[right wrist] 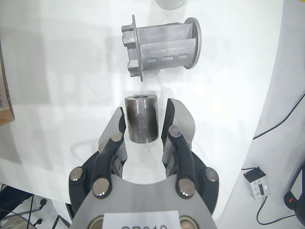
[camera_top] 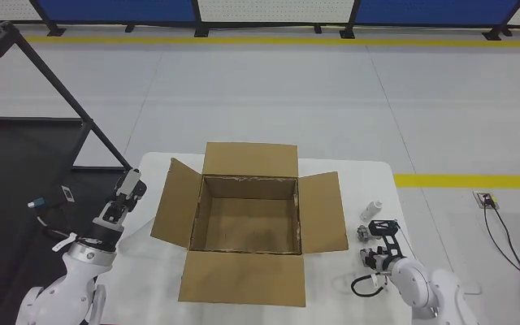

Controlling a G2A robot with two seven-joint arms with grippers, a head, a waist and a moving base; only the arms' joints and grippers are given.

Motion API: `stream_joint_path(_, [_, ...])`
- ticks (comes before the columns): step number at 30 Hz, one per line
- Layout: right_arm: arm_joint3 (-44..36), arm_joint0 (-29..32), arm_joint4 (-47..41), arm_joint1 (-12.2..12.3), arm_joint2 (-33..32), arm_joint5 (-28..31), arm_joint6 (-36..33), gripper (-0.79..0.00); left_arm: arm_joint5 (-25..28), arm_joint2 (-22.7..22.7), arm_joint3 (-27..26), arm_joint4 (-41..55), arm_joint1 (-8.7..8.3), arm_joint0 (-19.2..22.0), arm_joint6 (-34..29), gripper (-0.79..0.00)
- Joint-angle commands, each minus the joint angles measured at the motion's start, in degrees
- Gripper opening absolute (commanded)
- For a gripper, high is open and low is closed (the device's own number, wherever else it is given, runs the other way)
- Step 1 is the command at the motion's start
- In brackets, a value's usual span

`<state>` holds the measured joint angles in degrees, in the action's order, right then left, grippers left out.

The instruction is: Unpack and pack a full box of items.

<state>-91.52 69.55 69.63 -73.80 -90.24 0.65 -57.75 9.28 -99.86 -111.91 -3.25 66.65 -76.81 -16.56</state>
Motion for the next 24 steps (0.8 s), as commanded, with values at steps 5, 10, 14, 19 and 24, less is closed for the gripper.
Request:
stream_joint_path(5, [-2.8,1.5,-0.2,0.3,-0.5,-0.4,0.9,-0.252,0.2,-0.1,-0.1,0.1,-0.04,-0.2,-0.1,0.000])
stream_joint_path(10, [-7.0,4.1,-2.6,0.5,-1.9,1.2,4.7,-0.154,0.3,-0.1,-0.3,0.1,-0.07,-0.5,-0.1,0.000])
stream_joint_path(14, [-12.8,8.1,-5.1,0.7,-4.2,3.2,9.7,-0.055,0.3,-0.1,-0.3,0.2,-0.09,-0.6,-0.1,0.000])
stream_joint_path(19, [-18.2,11.0,-6.0,1.0,-5.4,4.0,11.7,-0.068,0.5,0.0,-0.3,0.4,-0.09,-0.5,0.1,0.000])
stream_joint_path(24, [-19.9,13.7,-14.4,1.2,-7.9,13.4,20.6,-0.126,0.7,-0.2,-0.5,0.6,-0.10,-0.7,0.5,0.000])
